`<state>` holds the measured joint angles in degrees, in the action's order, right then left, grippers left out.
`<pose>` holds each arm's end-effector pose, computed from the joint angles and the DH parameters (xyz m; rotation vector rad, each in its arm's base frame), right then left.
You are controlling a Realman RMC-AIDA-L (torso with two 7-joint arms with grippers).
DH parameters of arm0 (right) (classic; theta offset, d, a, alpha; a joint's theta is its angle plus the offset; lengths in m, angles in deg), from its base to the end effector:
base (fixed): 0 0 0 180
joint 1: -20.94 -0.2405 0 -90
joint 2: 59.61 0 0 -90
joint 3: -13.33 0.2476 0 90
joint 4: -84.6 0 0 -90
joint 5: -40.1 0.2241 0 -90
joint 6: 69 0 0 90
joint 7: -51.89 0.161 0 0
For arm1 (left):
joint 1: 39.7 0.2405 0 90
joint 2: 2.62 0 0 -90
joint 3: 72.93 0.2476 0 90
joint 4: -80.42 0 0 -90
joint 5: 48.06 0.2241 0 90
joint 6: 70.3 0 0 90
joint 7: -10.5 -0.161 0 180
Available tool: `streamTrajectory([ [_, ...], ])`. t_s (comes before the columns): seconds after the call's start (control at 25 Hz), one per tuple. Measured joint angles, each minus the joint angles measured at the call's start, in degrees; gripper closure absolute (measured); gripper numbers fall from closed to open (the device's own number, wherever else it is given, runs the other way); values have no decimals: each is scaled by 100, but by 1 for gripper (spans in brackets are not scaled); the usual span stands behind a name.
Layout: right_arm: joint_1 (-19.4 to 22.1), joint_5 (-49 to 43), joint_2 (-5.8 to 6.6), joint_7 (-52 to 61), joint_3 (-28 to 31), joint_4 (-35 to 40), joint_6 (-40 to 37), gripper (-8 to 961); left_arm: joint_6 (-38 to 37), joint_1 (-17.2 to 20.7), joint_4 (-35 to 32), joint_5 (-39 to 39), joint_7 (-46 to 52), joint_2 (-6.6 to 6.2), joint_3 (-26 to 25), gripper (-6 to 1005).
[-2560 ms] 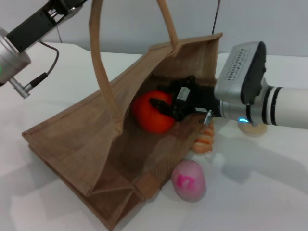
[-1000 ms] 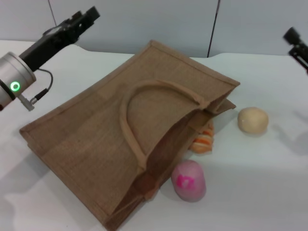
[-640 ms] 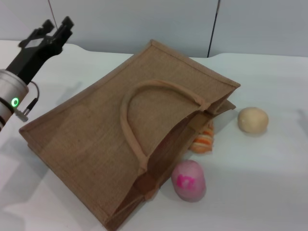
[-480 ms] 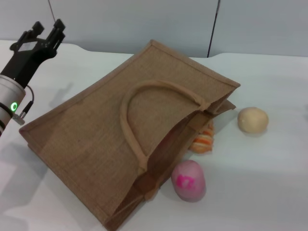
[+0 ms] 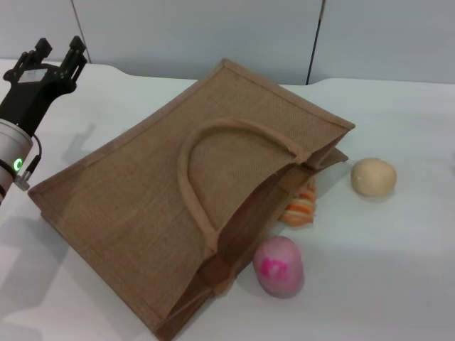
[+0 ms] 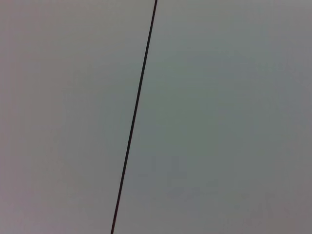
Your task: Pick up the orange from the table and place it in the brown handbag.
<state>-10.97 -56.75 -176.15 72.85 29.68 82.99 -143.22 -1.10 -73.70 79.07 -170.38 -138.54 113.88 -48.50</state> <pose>0.3161 0.3793 0.0269 -1.5427 0.5098 0.8807 -0.3159 0.3962 0.0293 -1.5572 -0.6444 -0.9340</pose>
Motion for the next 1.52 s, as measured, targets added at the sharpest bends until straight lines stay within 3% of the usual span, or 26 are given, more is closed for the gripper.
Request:
streamTrajectory([
  [1.52, 45, 18, 8, 44, 0, -6, 7, 148, 217, 82, 123, -17, 88, -5, -12, 351],
])
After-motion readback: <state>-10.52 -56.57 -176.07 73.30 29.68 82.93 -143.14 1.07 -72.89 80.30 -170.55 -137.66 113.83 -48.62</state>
